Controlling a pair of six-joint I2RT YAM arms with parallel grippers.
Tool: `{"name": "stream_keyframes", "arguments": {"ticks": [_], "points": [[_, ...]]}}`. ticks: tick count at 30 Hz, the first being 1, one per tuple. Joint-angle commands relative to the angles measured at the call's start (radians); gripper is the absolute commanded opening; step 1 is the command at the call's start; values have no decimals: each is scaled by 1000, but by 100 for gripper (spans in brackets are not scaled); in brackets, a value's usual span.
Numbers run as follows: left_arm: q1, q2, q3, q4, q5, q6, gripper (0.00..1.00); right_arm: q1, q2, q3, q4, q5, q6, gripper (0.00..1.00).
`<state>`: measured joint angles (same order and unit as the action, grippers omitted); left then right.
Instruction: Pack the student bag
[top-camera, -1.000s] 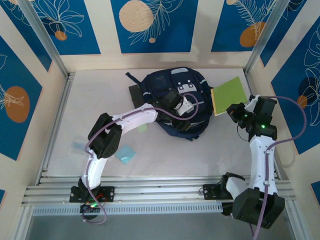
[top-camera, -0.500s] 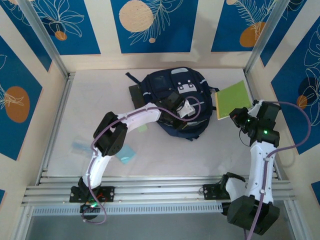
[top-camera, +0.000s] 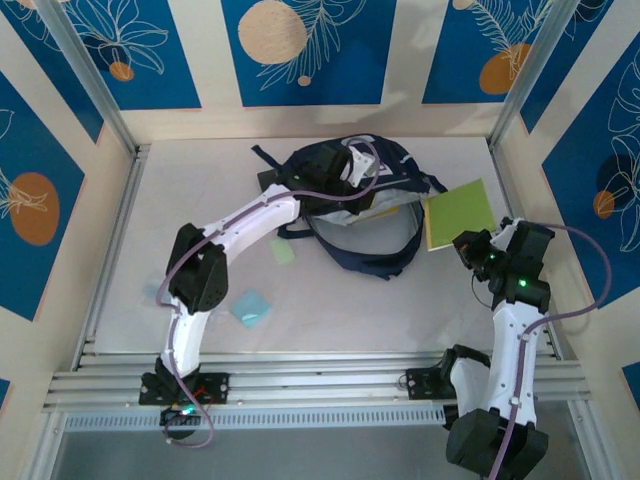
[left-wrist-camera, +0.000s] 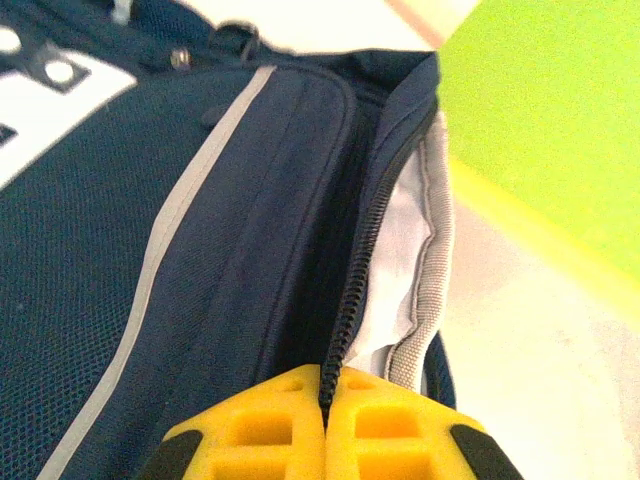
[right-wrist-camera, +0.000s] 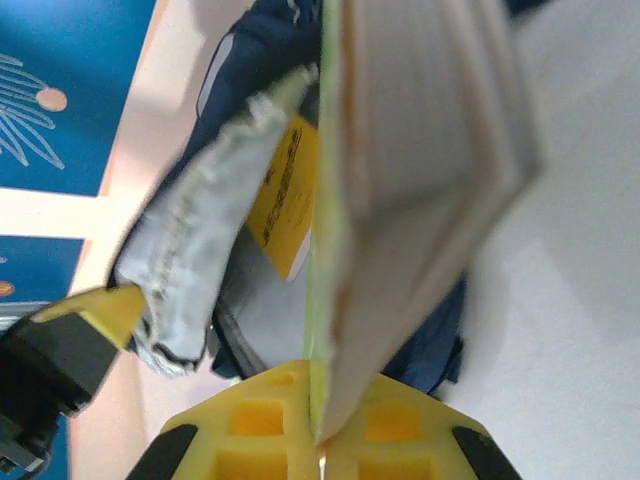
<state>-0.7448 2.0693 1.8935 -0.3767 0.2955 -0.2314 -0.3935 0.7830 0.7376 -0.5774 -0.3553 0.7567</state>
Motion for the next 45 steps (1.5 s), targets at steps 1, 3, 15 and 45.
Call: {"name": "stream_keyframes", "arguments": {"ticks": [1, 3, 15, 45], "points": [[4, -49, 35, 126, 11, -69, 0, 26, -13, -52, 184, -167, 144, 0], [5, -53, 32, 149, 9, -79, 0, 61, -12, -93, 259, -182, 215, 0], [4, -122, -42, 267, 71, -86, 0, 487, 248, -188, 814, 85, 468, 0], [3, -123, -183, 404, 86, -252, 0, 466, 630, 105, 341, 132, 174, 84]]}}
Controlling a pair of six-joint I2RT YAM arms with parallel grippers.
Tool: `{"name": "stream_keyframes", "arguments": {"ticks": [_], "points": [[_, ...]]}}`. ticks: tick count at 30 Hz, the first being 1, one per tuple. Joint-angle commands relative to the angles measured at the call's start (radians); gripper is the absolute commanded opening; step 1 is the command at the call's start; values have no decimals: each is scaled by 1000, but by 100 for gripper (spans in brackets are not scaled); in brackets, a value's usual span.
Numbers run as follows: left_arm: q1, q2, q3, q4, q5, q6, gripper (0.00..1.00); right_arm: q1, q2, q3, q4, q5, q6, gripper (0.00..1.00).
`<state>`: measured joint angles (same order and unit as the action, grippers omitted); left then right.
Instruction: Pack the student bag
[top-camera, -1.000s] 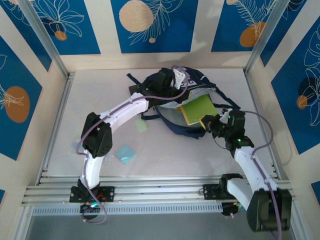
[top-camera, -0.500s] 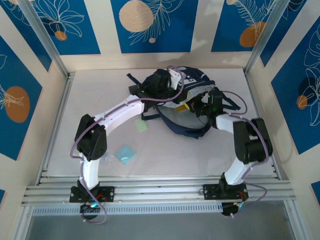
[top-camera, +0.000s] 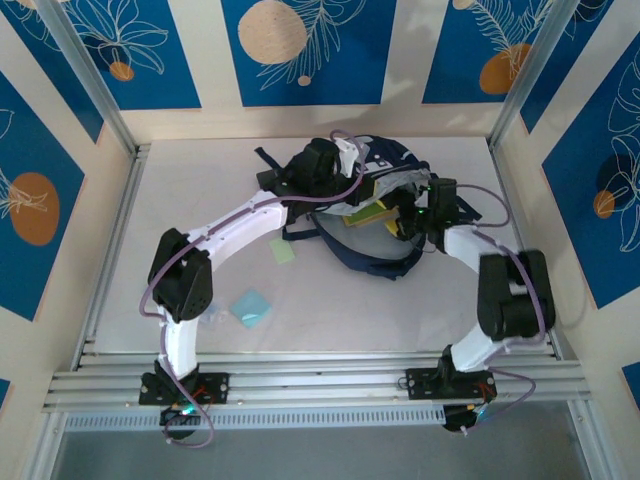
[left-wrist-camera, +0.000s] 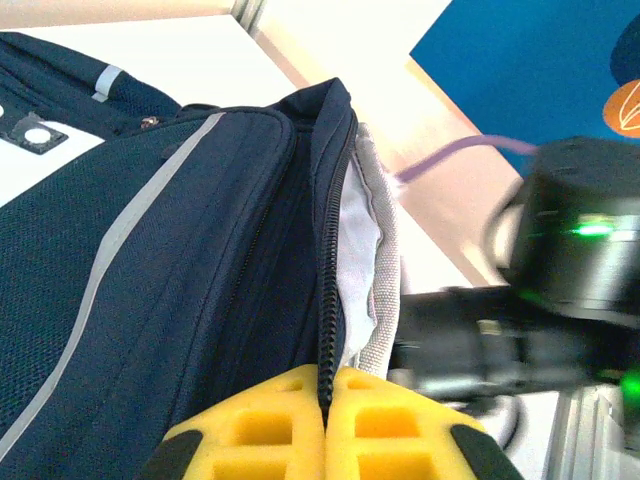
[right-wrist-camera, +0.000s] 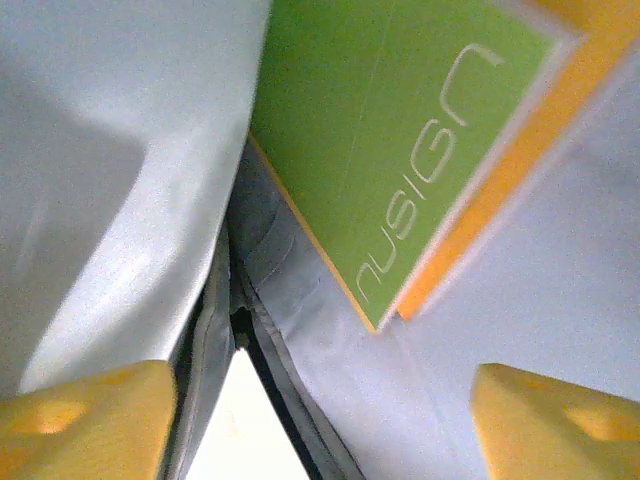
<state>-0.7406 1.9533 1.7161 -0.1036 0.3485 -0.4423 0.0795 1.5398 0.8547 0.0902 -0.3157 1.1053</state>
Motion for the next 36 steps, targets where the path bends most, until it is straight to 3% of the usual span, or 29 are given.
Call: {"name": "stream_keyframes", "arguments": {"ticks": [1, 4, 5, 6, 9, 13, 17, 24, 32, 36], "points": [[-2, -1, -10, 139, 32, -49, 0, -13, -170, -20, -391, 119, -206, 87], [-3, 18, -25, 166, 46, -83, 0, -52, -305, -43, -565, 179, -281, 100], [-3, 23, -26, 169, 58, -94, 0, -72, -345, -49, -610, 185, -298, 100], [-4, 27, -28, 168, 71, -102, 9, -90, -385, -54, -642, 187, -317, 99], [-5, 16, -55, 162, 90, -123, 49, -127, -475, -50, -693, 178, -351, 99], [10, -55, -168, 191, 50, -139, 72, -124, -527, -11, -712, 171, -371, 99], [73, -135, -343, 254, -46, -198, 77, -87, -517, 14, -701, 167, -362, 100], [250, -167, -608, 441, -155, -365, 74, 49, -480, -17, -636, 202, -309, 98], [299, -65, -532, 324, -315, -308, 73, 215, -478, -99, -534, 279, -214, 96], [299, 31, -448, 308, -297, -311, 70, 273, -478, -122, -527, 311, -190, 95]]}}
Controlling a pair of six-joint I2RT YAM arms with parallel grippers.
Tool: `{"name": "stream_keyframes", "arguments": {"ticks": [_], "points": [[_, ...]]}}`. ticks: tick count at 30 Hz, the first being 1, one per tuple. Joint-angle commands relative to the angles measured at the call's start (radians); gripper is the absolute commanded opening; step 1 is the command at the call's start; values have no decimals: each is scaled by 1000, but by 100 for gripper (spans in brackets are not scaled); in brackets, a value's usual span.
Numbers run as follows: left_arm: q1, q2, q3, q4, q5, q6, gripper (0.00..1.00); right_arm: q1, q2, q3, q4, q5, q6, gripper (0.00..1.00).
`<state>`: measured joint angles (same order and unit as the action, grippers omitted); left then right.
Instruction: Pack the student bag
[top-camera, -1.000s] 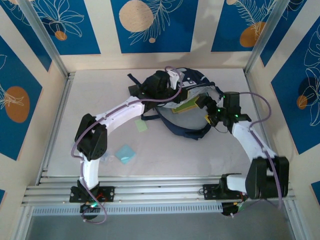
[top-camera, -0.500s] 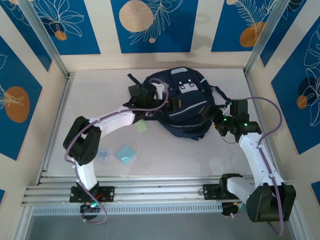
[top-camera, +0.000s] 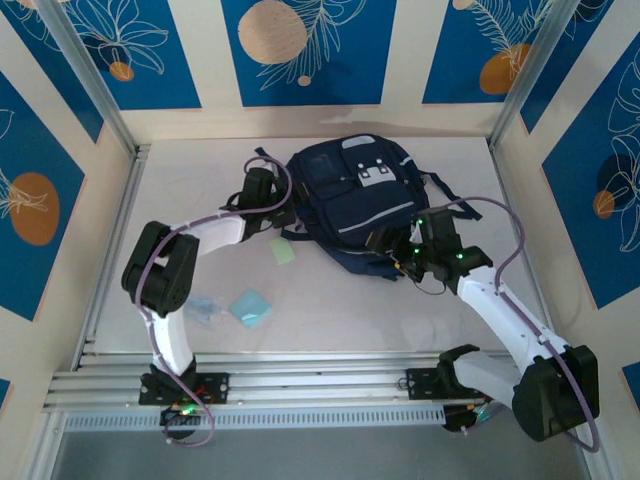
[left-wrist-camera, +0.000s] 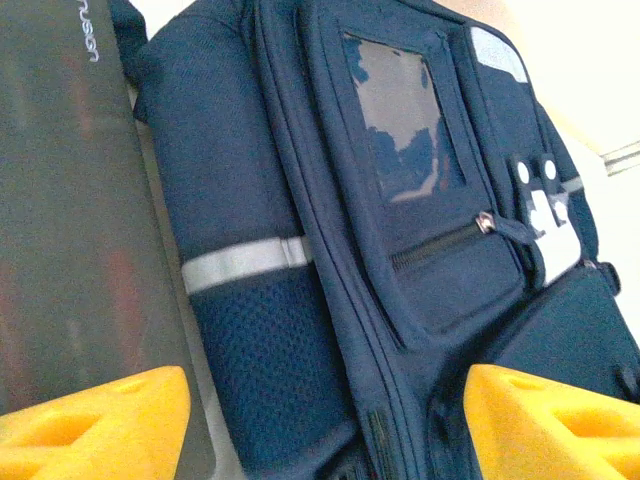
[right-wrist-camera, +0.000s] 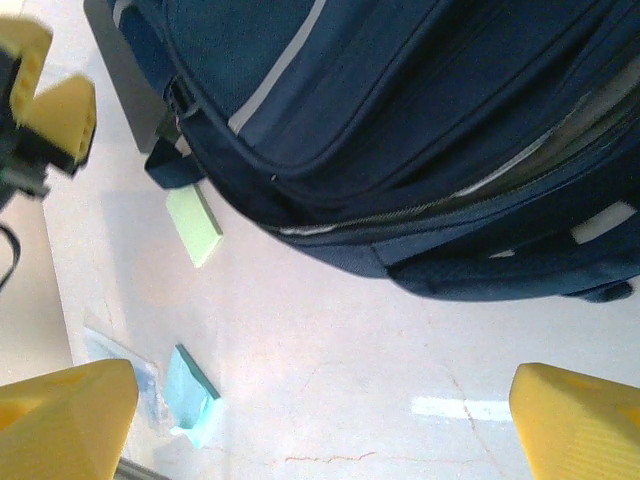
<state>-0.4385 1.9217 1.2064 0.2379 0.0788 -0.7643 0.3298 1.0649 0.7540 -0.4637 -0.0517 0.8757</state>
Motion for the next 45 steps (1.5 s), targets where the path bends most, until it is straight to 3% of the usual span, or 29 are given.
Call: {"name": "stream_keyframes", "arguments": {"ticks": [1, 9, 10, 14, 16, 20, 24, 28, 32, 37, 42, 45], "points": [[-4, 85, 85, -40, -12, 10, 69, 32, -3, -32, 36, 47, 49, 95], [-8, 247, 251, -115, 38, 11, 61, 80, 20, -156, 194, 65, 132, 92], [-8, 256, 259, -117, 51, 11, 56, 81, 30, -164, 209, 76, 139, 91], [-12, 250, 240, -92, 93, -6, 15, 72, 103, -166, 259, 155, 136, 89], [-17, 218, 201, -63, 109, -21, 0, 54, 158, -143, 275, 177, 115, 86], [-38, 136, 123, -29, 150, -38, 0, -23, 272, -58, 255, 202, 68, 72], [-72, 41, 27, 11, 188, -78, 0, -121, 349, 29, 233, 263, -12, 68], [-106, -30, -61, 86, 199, -156, 0, -187, 374, 125, 139, 225, -82, 65], [-125, -62, -88, 167, 195, -227, 0, -143, 298, 171, 11, 221, -129, 70], [-130, -79, -87, 217, 177, -269, 0, -11, 141, 162, -115, 252, -133, 72], [-136, -101, -107, 259, 162, -305, 0, 129, 76, 107, 2, 124, -71, 69], [-145, -121, -123, 276, 155, -320, 0, 226, 131, 103, 89, 171, -51, 66]]}}
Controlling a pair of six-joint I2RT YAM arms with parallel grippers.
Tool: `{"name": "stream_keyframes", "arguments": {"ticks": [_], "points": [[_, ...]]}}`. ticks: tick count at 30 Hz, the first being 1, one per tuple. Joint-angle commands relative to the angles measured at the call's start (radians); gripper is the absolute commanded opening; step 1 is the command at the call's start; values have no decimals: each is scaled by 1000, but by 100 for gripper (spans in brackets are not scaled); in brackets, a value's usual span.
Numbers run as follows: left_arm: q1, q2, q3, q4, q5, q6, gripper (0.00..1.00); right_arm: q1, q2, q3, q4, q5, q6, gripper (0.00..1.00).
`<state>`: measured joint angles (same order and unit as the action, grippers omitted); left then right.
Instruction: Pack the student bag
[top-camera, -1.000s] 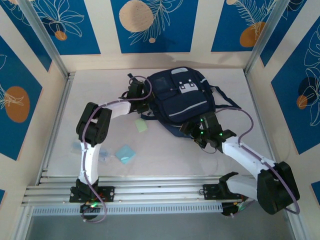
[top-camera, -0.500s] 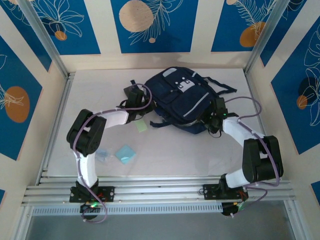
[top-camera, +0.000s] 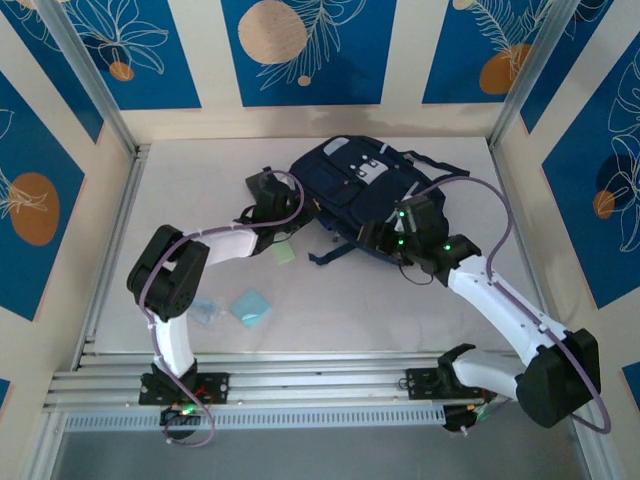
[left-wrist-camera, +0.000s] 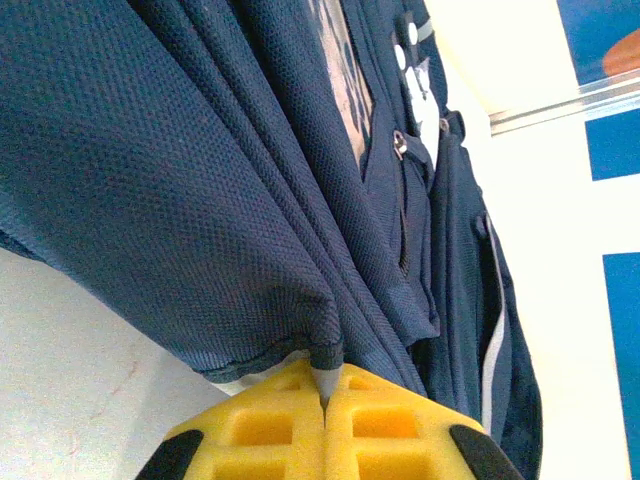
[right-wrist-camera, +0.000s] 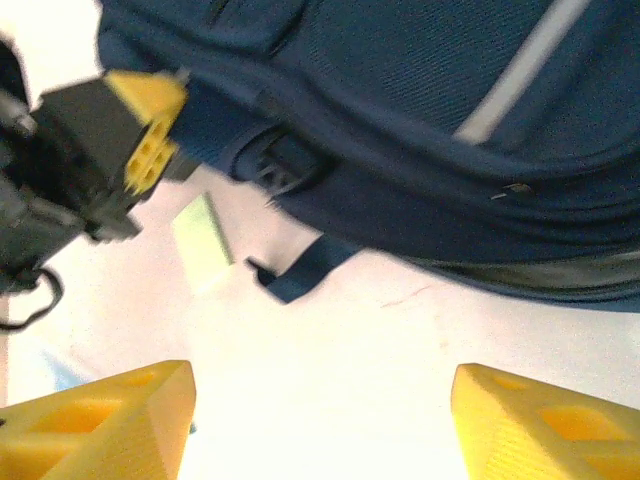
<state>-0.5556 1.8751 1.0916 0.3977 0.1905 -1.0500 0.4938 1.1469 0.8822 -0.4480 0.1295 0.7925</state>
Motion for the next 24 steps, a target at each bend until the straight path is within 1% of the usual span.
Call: {"name": "stream_keyframes", "arguments": {"ticks": [1, 5, 9, 12, 17, 19, 20, 24], "points": [[-32, -82, -13, 118, 40, -35, 0, 84, 76, -17, 89, 10, 39, 65], [-48, -117, -44, 125, 10, -33, 0, 159, 206, 23, 156, 104, 52, 58], [-59, -135, -72, 149, -5, -50, 0, 189, 333, 72, 170, 229, 69, 46], [-65, -140, -85, 164, 0, -68, 0, 220, 412, 111, 172, 380, 73, 46], [-82, -156, -104, 174, 4, -84, 0, 277, 545, 231, 77, 670, 98, 46], [-85, -167, -115, 180, 3, -92, 0, 288, 593, 271, 60, 741, 106, 45], [-86, -172, -120, 181, 2, -93, 0, 290, 617, 290, 56, 758, 106, 43], [-86, -194, -135, 173, -13, -87, 0, 292, 674, 350, 9, 782, 105, 18]]}}
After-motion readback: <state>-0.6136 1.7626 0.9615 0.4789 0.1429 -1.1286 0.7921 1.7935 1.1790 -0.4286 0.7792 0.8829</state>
